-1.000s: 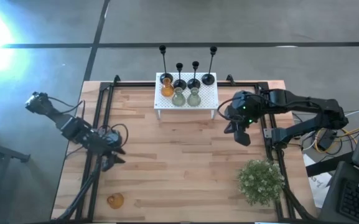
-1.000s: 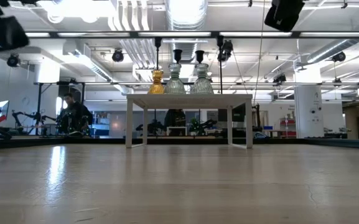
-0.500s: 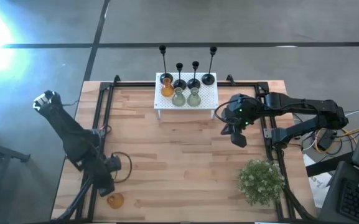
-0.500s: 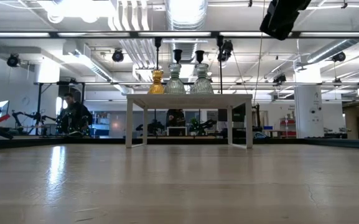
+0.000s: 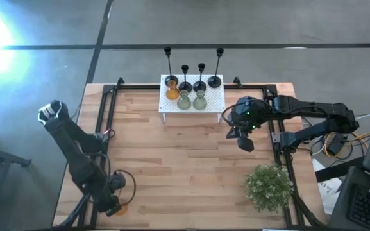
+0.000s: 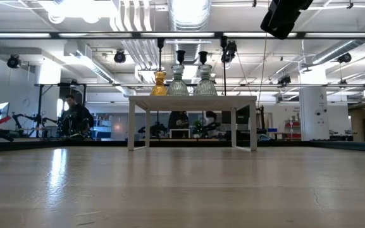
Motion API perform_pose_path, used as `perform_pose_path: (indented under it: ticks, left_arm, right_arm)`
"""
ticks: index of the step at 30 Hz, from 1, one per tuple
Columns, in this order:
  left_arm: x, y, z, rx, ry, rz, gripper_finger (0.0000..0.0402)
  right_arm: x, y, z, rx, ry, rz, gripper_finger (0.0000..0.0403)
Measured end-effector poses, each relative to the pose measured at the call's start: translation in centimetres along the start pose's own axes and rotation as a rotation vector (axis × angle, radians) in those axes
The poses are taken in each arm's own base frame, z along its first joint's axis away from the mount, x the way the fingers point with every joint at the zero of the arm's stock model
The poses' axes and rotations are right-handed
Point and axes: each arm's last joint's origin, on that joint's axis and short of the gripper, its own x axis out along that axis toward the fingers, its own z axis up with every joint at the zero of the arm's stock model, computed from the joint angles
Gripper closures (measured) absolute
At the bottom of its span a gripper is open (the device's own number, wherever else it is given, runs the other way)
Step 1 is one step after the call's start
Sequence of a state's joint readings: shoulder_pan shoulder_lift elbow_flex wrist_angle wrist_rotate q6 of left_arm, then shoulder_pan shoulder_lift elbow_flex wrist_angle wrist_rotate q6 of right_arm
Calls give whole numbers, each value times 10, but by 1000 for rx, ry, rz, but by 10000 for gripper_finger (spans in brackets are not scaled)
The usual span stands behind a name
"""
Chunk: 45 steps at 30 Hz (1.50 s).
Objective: Pick & Place candle stick holders
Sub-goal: Put the yellow glass candle holder on the shelf
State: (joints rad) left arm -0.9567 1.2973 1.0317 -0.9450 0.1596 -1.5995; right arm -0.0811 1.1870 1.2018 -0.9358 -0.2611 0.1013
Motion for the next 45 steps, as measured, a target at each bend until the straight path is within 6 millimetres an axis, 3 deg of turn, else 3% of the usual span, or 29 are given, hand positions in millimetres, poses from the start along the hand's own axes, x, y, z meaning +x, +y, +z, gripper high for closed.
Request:
perform_pose_path:
  ticks: [29,45]
  left_arm:
    - [34,-8,-4,3,-13,101,203]
    - [49,-4,-1,43,-60,73,203]
  right_arm:
    - [0,0,0,19,0,0,394]
    - [0,0,0,19,0,0,394]
